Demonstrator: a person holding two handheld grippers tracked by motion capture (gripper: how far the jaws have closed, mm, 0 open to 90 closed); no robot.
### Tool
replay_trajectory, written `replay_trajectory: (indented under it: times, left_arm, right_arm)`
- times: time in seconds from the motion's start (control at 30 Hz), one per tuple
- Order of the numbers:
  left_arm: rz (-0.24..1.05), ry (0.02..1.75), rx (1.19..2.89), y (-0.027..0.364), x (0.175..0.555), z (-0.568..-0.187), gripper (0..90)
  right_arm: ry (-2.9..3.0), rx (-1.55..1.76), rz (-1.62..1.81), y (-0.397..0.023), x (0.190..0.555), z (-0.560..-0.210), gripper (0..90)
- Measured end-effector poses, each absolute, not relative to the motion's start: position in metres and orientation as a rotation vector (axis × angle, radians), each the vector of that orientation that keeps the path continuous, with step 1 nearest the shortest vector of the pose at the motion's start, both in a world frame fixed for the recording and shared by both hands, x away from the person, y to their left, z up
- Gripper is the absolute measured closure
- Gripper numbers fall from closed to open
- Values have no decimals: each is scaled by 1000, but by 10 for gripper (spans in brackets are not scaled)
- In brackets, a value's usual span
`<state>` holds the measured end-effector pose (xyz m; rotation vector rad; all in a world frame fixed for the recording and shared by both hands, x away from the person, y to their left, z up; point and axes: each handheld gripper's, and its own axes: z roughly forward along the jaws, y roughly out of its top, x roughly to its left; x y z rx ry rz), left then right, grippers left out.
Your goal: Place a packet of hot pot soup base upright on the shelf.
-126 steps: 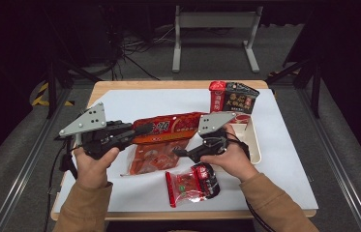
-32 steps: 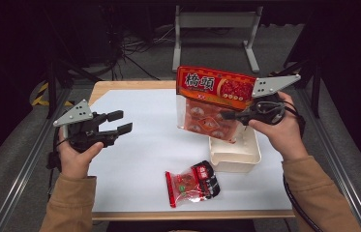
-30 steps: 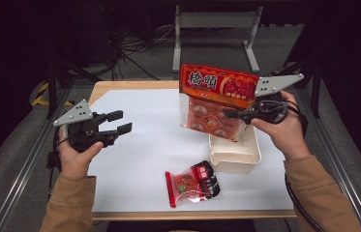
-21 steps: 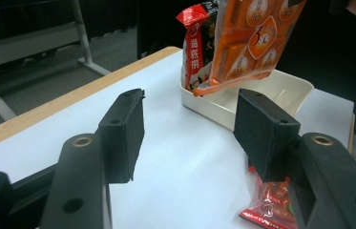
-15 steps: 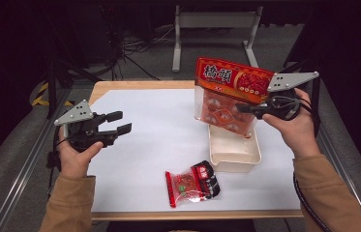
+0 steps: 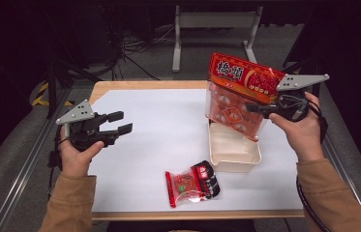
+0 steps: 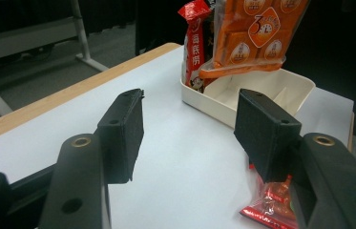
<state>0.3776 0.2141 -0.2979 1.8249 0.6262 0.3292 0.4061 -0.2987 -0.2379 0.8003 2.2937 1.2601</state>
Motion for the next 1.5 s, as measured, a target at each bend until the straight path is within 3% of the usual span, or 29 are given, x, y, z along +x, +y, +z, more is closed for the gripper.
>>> replay_trajectory:
  times: [1.5]
  left_arm:
    - [310,608,1840,207,378,-300,425]
  right_arm:
    - [2281,976,1189,-296,406,-293,700]
